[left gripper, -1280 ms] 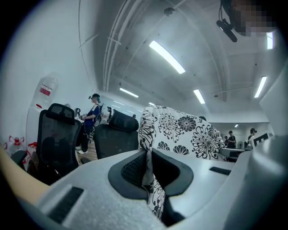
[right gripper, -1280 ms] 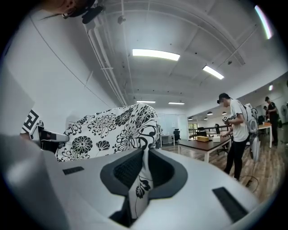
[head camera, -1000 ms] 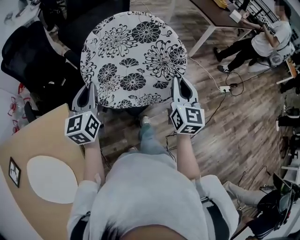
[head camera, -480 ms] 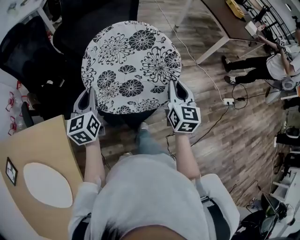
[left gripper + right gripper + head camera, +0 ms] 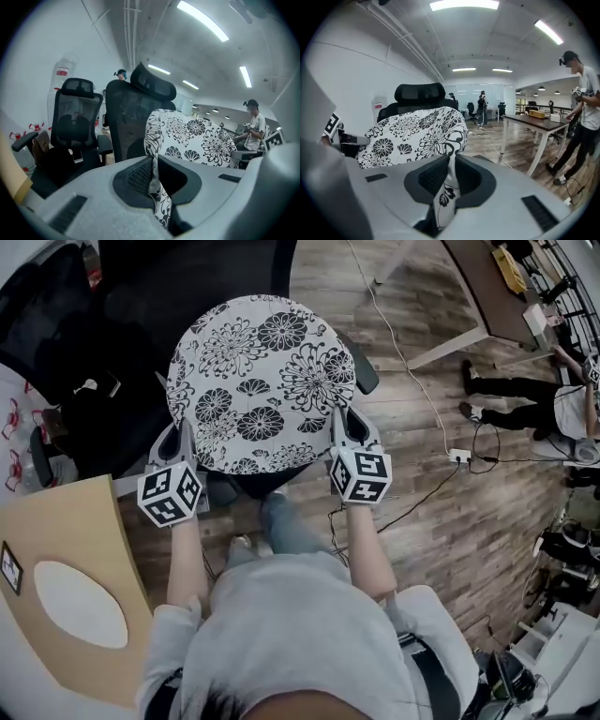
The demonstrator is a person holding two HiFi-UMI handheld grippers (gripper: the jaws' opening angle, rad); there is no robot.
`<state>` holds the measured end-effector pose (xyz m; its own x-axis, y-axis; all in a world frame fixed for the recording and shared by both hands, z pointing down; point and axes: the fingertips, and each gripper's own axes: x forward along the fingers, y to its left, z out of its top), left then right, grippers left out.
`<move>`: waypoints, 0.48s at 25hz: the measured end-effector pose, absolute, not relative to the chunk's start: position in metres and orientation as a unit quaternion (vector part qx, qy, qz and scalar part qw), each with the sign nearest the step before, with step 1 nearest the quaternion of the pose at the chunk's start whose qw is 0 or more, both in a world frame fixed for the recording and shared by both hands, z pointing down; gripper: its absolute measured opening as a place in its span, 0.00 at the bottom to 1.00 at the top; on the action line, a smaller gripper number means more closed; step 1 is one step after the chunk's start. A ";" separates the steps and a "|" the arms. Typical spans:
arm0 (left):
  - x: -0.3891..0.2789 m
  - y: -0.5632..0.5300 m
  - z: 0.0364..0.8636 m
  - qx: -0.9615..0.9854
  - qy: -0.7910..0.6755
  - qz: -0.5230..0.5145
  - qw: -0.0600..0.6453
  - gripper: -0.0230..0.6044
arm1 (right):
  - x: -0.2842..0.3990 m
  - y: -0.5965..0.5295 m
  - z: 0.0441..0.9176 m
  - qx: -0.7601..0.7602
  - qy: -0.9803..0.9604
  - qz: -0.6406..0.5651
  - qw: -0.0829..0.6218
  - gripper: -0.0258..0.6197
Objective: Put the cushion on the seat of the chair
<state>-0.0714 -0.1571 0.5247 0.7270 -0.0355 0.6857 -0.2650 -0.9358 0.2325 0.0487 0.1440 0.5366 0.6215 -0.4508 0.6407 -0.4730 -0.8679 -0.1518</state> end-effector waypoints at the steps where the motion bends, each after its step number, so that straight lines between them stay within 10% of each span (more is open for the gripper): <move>1: -0.054 -0.156 0.522 0.936 -0.049 0.307 0.166 0.07 | 0.056 0.148 0.513 0.926 -0.233 0.295 0.035 0.09; 12: -0.061 -0.152 0.531 0.940 -0.041 0.281 0.187 0.07 | 0.042 0.152 0.509 0.930 -0.221 0.288 0.061 0.09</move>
<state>-0.0611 -0.1522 0.5313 0.8383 0.0283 0.5445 -0.1817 -0.9271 0.3279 0.0420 0.1525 0.5094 0.7365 -0.3765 0.5620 -0.4465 -0.8947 -0.0142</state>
